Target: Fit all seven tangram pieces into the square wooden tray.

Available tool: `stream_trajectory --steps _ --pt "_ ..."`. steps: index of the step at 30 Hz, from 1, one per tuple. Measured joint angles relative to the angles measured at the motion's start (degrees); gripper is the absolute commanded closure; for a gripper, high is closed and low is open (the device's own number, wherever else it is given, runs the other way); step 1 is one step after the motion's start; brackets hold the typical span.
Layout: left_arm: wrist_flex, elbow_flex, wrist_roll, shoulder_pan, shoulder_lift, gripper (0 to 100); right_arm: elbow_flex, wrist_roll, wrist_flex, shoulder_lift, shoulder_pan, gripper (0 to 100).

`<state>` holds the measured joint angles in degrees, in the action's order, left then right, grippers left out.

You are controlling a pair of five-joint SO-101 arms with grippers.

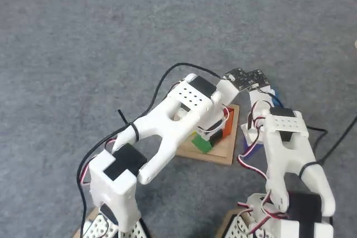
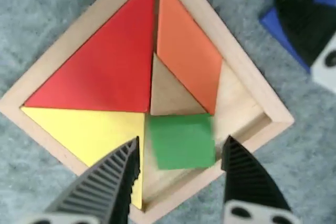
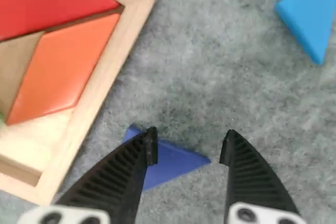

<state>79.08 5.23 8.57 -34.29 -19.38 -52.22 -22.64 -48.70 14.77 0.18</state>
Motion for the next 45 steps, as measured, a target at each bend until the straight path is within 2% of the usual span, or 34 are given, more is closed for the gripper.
stream_trajectory --steps 5,13,19,22,32,40,45 --pt "-0.1 -0.2 1.0 0.4 0.0 74 0.0 0.0 0.0 0.0 0.3 78.6" --pt "2.6 -1.7 2.5 4.7 -0.6 75 0.0 -0.1 0.0 0.0 0.1 78.6" --pt "0.6 0.2 2.7 4.7 -0.7 75 0.0 1.4 -1.6 3.1 5.7 78.6" --pt "-0.4 1.6 3.1 4.7 -0.7 75 0.0 2.0 -2.1 6.9 6.2 78.6" --pt "-1.0 4.0 5.9 12.3 -0.7 75 -2.1 2.3 -2.4 15.6 6.3 78.6" --pt "-0.2 3.3 6.3 9.8 -0.7 75 -2.1 2.3 -2.4 15.6 6.3 78.6" --pt "-0.1 -2.4 3.6 7.4 -0.1 74 -2.1 2.4 -2.4 15.6 6.3 78.6"
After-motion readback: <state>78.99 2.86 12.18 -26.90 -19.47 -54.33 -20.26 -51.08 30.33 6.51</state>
